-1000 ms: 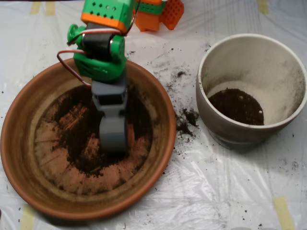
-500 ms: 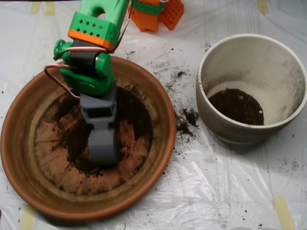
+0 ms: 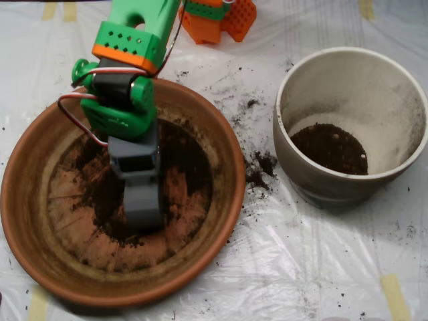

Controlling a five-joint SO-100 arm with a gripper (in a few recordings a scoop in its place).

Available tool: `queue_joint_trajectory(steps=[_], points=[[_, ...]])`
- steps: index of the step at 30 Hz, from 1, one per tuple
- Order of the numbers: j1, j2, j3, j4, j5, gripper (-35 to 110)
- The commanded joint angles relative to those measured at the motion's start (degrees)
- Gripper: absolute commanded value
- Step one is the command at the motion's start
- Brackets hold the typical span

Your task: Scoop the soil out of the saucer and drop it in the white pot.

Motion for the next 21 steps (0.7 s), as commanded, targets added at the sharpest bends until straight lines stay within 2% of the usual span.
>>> queue_joint_trajectory(steps=[1, 7, 16, 21], points=[[2.46, 8.96, 8.96, -5.19, -0.62, 26], [2.20, 12.83, 15.29, -9.23, -1.76, 23], [4.13, 14.77, 17.58, -10.81, -2.11, 1], [4.22, 15.38, 18.19, -11.16, -2.99, 0]])
